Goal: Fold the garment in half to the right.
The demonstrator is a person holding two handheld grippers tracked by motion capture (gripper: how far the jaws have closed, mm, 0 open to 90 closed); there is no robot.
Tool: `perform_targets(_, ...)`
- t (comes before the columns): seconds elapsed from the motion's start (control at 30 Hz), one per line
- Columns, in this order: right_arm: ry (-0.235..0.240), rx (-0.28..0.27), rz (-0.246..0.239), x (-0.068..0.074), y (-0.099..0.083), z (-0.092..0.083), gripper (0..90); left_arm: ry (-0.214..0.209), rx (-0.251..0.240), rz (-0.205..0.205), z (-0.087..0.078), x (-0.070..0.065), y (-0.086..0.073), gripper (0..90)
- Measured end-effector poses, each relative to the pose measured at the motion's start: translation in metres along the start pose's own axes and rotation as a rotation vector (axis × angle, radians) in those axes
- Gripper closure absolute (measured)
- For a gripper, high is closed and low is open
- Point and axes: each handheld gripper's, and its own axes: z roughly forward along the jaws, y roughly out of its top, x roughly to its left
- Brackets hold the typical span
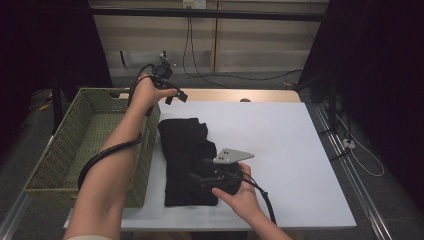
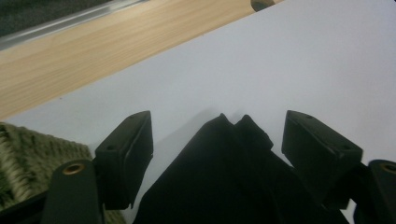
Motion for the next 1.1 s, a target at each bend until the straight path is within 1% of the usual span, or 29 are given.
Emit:
perform_targets(0.03,0.0,0.0,0.0,0.0,0.0,0.0,33.0,-0.005,-0.006,0.007,-0.002,0.001,-0.002,23.9)
perform_targets(0.1,-0.014,0.011,0.01,-0.008,0.002,0.002,29.7,-0.015,-0.003,0.006,-0.005,0.003,-0.006,21.5)
perform_targets(0.13,-0.016,0.018,0.014,-0.015,0.004,0.006,28.0,-0.018,0.004,0.02,-0.007,0.005,-0.008,20.4)
perform_targets(0.17,-0.016,0.018,0.014,-0.015,0.004,0.006,28.0,-0.018,0.006,0.028,-0.008,0.006,-0.01,20.4)
perform_targets(0.2,-0.018,0.027,0.01,-0.018,0.005,0.008,26.7,-0.021,0.006,0.019,-0.01,0.008,-0.012,20.2)
perform_targets(0.27,-0.023,0.021,0.014,-0.026,0.007,0.012,26.4,-0.023,0.01,0.03,-0.013,0.01,-0.014,19.5)
perform_targets(0.3,-0.024,0.025,0.024,-0.03,0.008,0.014,26.4,-0.02,0.013,0.041,-0.015,0.011,-0.015,19.2)
perform_targets(0.33,-0.025,0.027,0.04,-0.039,0.011,0.019,26.3,-0.02,0.009,0.048,-0.019,0.012,-0.018,18.6)
perform_targets(0.37,-0.025,0.027,0.04,-0.039,0.011,0.019,26.3,-0.02,0.009,0.048,-0.019,0.012,-0.018,18.5)
perform_targets(0.4,-0.037,0.034,0.04,-0.043,0.012,0.022,26.1,-0.025,0.008,0.046,-0.021,0.013,-0.02,18.5)
perform_targets(0.47,-0.055,0.043,0.034,-0.052,0.015,0.028,25.8,-0.023,0.008,0.058,-0.025,0.014,-0.023,18.0)
perform_targets(0.57,-0.083,0.062,0.042,-0.065,0.021,0.037,25.5,-0.033,-0.001,0.073,-0.03,0.017,-0.027,17.6)
perform_targets(0.6,-0.101,0.066,0.04,-0.072,0.024,0.044,25.6,-0.035,-0.001,0.074,-0.031,0.017,-0.029,17.4)
perform_targets(0.63,-0.101,0.066,0.04,-0.072,0.024,0.044,25.6,-0.035,0.0,0.081,-0.033,0.018,-0.03,17.4)
perform_targets(0.67,-0.119,0.08,0.041,-0.078,0.028,0.05,25.6,-0.038,0.0,0.083,-0.034,0.018,-0.032,17.4)
perform_targets(0.73,-0.131,0.083,0.045,-0.084,0.031,0.055,25.7,-0.04,0.004,0.089,-0.036,0.018,-0.034,17.5)
perform_targets(0.77,-0.131,0.083,0.045,-0.084,0.031,0.055,25.7,-0.037,0.008,0.099,-0.037,0.019,-0.036,17.5)
perform_targets(0.8,-0.139,0.089,0.056,-0.089,0.034,0.059,25.7,-0.044,0.015,0.101,-0.038,0.019,-0.037,17.4)
perform_targets(0.83,-0.143,0.086,0.06,-0.092,0.036,0.062,26.3,-0.043,0.007,0.098,-0.039,0.019,-0.038,17.4)
perform_targets(0.9,-0.172,0.096,0.056,-0.1,0.04,0.07,27.5,-0.052,0.003,0.101,-0.042,0.021,-0.04,17.4)
perform_targets(0.93,-0.184,0.099,0.058,-0.106,0.042,0.077,30.4,-0.051,0.001,0.098,-0.043,0.022,-0.042,17.3)
perform_targets(0.97,-0.183,0.102,0.064,-0.108,0.043,0.079,31.5,-0.054,0.0,0.1,-0.044,0.022,-0.043,17.3)
perform_targets(1.03,-0.197,0.115,0.076,-0.115,0.045,0.088,33.7,-0.057,-0.001,0.102,-0.045,0.023,-0.045,17.3)
perform_targets(1.07,-0.197,0.115,0.076,-0.115,0.045,0.088,33.7,-0.057,-0.001,0.102,-0.045,0.023,-0.045,17.3)
perform_targets(1.1,-0.204,0.112,0.095,-0.12,0.045,0.096,41.1,-0.057,0.001,0.103,-0.045,0.023,-0.046,17.3)
